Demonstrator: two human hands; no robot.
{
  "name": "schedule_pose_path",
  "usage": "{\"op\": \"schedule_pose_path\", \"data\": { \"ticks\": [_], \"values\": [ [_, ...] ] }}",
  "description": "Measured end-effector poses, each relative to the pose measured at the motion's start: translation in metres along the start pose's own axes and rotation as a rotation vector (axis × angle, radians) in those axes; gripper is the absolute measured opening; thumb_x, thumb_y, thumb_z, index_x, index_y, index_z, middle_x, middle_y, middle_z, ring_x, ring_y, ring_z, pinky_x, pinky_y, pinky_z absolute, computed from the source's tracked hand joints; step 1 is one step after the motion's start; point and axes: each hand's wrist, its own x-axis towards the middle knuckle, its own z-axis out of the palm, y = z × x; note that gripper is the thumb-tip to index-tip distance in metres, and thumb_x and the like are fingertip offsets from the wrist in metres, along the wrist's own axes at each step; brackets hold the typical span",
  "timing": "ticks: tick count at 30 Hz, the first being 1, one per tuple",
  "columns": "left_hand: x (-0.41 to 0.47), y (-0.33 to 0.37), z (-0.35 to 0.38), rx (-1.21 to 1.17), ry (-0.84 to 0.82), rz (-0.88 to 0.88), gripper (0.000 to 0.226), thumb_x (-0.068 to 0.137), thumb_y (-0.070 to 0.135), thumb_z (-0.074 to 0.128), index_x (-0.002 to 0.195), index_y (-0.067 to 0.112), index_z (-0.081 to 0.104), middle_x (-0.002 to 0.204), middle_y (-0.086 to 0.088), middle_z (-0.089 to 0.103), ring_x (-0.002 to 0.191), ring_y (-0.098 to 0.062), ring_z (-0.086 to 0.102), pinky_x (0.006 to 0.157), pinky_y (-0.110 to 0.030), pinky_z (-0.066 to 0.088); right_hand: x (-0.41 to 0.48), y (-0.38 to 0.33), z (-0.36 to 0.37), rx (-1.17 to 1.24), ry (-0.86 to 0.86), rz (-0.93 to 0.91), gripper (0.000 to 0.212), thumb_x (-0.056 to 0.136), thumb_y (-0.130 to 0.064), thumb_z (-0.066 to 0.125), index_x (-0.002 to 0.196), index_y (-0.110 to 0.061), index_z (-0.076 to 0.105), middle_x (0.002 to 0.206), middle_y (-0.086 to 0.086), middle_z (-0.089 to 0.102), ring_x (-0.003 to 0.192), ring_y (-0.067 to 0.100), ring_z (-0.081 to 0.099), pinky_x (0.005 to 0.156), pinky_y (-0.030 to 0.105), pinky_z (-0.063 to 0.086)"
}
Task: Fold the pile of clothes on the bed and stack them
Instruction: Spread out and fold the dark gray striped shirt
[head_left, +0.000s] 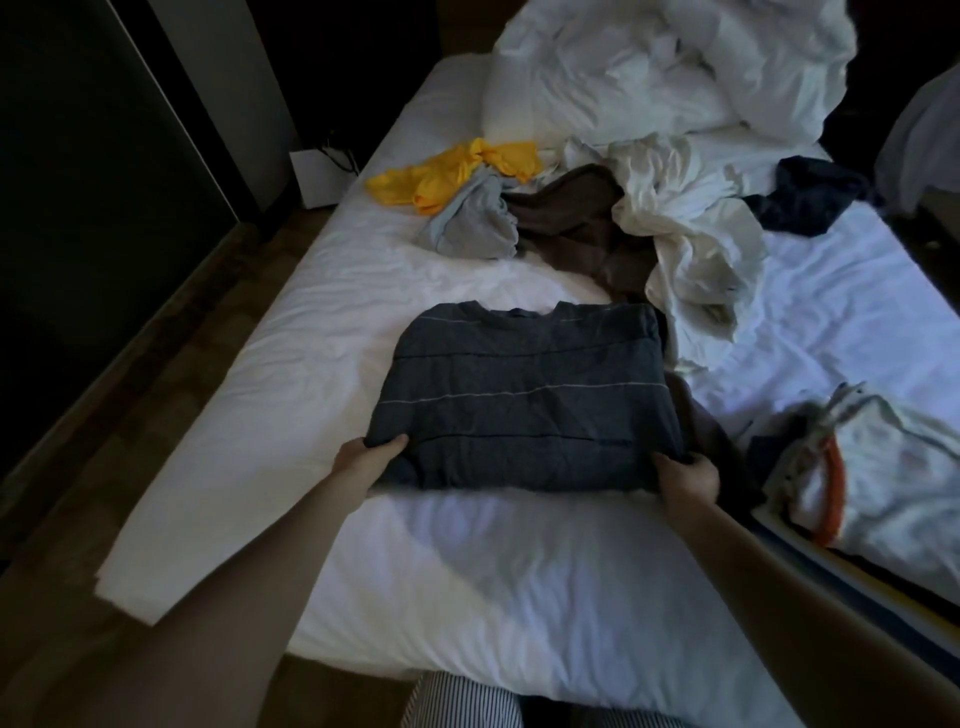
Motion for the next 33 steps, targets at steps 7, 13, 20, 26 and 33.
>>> {"op": "schedule_pose_path", "data": {
  "ticks": [7, 13, 20, 26, 33],
  "values": [
    [-0.026, 0.007, -0.022, -0.078, -0.064, 0.067, 0.036, 0.088, 0.019, 0.067, 0.118, 0.003, 0.056, 0.103, -0.011, 0.058, 0.086, -0.023, 0.053, 0.066, -0.03, 0.045, -0.018, -0.008, -0.026, -0.062, -0.104, -0.006, 0.031, 0.091, -0.005, 0.051, 0.118, 0.01, 0.055, 0.073, 0.012, 0.051, 0.074, 0.031, 0.05, 0.064, 0.034, 0.042],
    [-0.043, -0.012, -0.059, 0.074, -0.173, 0.002, 0.034, 0.085, 0.031, 0.07, 0.106, 0.007, 0.058, 0.085, -0.009, 0.06, 0.066, -0.02, 0.051, 0.053, -0.028, 0.037, -0.039, 0.01, -0.047, -0.095, -0.132, 0.067, 0.035, 0.091, -0.005, 0.048, 0.124, 0.009, 0.048, 0.096, 0.018, 0.047, 0.089, 0.033, 0.045, 0.072, 0.035, 0.04],
    [-0.068, -0.055, -0.078, 0.195, -0.238, -0.024, 0.034, 0.084, 0.036, 0.07, 0.104, 0.011, 0.059, 0.095, -0.008, 0.062, 0.076, -0.019, 0.054, 0.061, -0.026, 0.04, -0.067, 0.031, -0.074, -0.12, -0.21, 0.107, 0.041, 0.093, -0.004, 0.047, 0.132, 0.003, 0.041, 0.108, 0.021, 0.045, 0.11, 0.036, 0.05, 0.09, 0.037, 0.046],
    [-0.08, -0.095, -0.089, 0.258, -0.29, -0.065, 0.047, 0.082, 0.041, 0.071, 0.115, 0.01, 0.059, 0.107, -0.009, 0.064, 0.087, -0.02, 0.058, 0.066, -0.027, 0.046, -0.09, 0.073, -0.093, -0.264, -0.293, 0.165, 0.015, 0.093, -0.004, 0.046, 0.106, 0.003, 0.046, 0.089, 0.017, 0.047, 0.072, 0.024, 0.044, 0.065, 0.031, 0.042],
    [-0.09, -0.088, -0.072, 0.64, -0.152, 0.109, 0.063, 0.088, 0.04, 0.06, 0.137, 0.008, 0.038, 0.133, -0.017, 0.049, 0.116, -0.032, 0.05, 0.099, -0.038, 0.043, -0.123, 0.081, -0.071, -0.7, -0.064, -0.19, 0.072, 0.09, -0.026, 0.053, 0.147, -0.01, 0.012, 0.152, 0.018, 0.015, 0.139, 0.038, 0.019, 0.111, 0.049, 0.021]
  ]
}}
